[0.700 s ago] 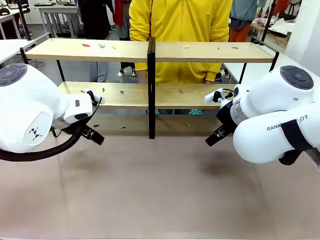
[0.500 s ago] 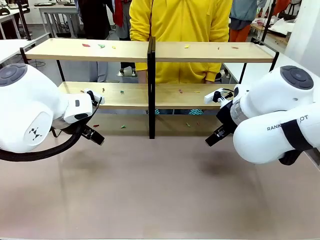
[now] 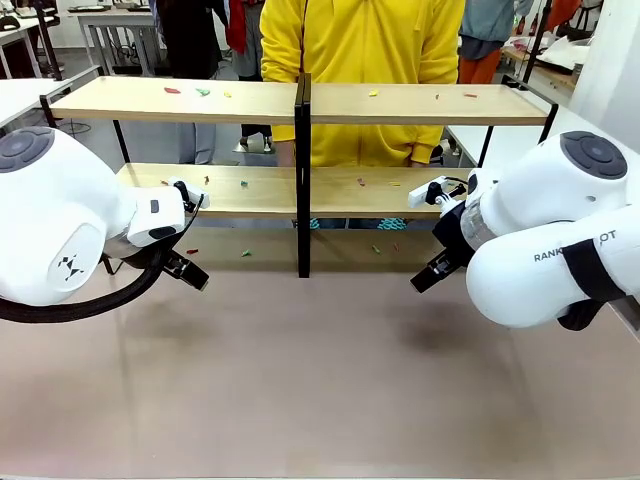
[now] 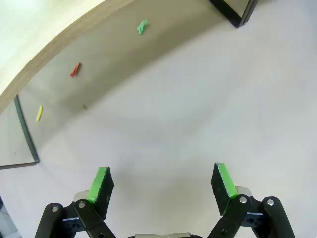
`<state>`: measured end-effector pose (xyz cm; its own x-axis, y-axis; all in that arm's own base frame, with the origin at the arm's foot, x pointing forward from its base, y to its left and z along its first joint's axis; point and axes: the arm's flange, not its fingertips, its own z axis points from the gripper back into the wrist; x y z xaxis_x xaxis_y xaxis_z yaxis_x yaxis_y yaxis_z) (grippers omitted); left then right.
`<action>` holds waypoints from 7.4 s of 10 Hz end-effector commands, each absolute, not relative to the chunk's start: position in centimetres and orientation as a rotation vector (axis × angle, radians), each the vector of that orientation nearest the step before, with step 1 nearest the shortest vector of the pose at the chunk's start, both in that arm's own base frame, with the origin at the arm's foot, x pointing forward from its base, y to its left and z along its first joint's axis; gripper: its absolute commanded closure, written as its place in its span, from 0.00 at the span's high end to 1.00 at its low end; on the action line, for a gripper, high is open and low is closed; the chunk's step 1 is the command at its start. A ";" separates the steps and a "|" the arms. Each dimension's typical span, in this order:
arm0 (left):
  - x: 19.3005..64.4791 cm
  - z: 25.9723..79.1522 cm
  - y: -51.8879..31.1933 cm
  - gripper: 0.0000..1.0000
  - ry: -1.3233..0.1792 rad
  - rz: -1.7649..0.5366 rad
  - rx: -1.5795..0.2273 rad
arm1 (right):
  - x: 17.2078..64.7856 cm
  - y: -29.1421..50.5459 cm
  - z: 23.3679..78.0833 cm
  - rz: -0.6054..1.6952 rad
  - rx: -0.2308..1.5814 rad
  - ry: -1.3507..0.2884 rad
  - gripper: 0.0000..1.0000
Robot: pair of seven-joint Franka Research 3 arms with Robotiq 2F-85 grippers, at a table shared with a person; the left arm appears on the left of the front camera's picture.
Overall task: Clean the shelves.
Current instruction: Pick up the Duster when the human hands it over.
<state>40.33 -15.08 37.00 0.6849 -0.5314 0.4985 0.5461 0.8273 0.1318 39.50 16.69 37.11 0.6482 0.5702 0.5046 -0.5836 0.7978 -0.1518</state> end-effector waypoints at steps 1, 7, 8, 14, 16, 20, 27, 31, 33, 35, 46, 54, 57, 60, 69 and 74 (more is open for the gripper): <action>40.3 37.0 -15.1 1.00 -0.550 -0.604 -0.028 | 39.5 16.7 37.1 0.655 0.026 -0.565 1.00; 40.3 37.0 -15.1 1.00 -0.550 -0.604 -0.028 | 38.4 15.5 39.3 0.669 -0.013 -0.546 1.00; 36.3 40.9 -12.1 1.00 -0.648 -0.700 -0.110 | 35.9 11.8 43.8 0.643 0.031 -0.626 1.00; 18.5 50.9 1.1 1.00 -1.018 -1.001 -0.360 | 24.8 1.7 56.4 0.683 0.058 -0.910 1.00; 29.6 60.9 -1.1 1.00 -1.022 -0.967 -0.299 | 27.5 1.9 61.3 0.660 0.065 -0.896 1.00; 27.2 61.5 0.6 1.00 -0.660 -1.101 -0.614 | 28.1 4.0 61.2 0.709 0.113 -0.882 1.00; 27.4 61.4 -0.6 1.00 -0.647 -1.012 -0.539 | 27.5 6.8 61.6 0.815 0.112 -0.909 1.00; 26.5 64.1 -1.8 1.00 -0.829 -0.761 -0.249 | 28.0 7.0 61.2 0.825 0.126 -0.895 1.00; 26.1 64.8 -1.2 1.00 -0.852 -0.639 -0.220 | 28.5 6.8 60.9 0.825 0.133 -0.890 1.00; 26.5 64.6 -0.7 1.00 -0.851 -0.583 -0.266 | 28.8 6.7 60.6 0.823 0.132 -0.878 1.00; 26.5 66.5 -1.7 1.00 -1.076 -0.575 -0.324 | 30.3 6.2 59.3 0.825 0.170 -0.856 1.00; 26.6 66.3 -1.5 1.00 -1.073 -0.586 -0.322 | 29.4 7.3 59.9 0.804 0.189 -0.905 1.00; 26.6 66.3 -1.5 1.00 -1.073 -0.586 -0.322 | 28.3 8.0 61.1 0.607 0.241 -0.937 1.00; 26.6 66.3 -1.5 1.00 -1.073 -0.586 -0.322 | 27.0 7.9 62.2 0.404 0.260 -0.901 1.00; 26.6 66.3 -1.5 1.00 -1.073 -0.586 -0.322 | 25.1 7.6 64.8 0.369 0.271 -0.974 1.00; 26.6 66.3 -1.5 1.00 -1.073 -0.586 -0.322 | 25.3 7.5 64.5 0.369 0.276 -0.959 1.00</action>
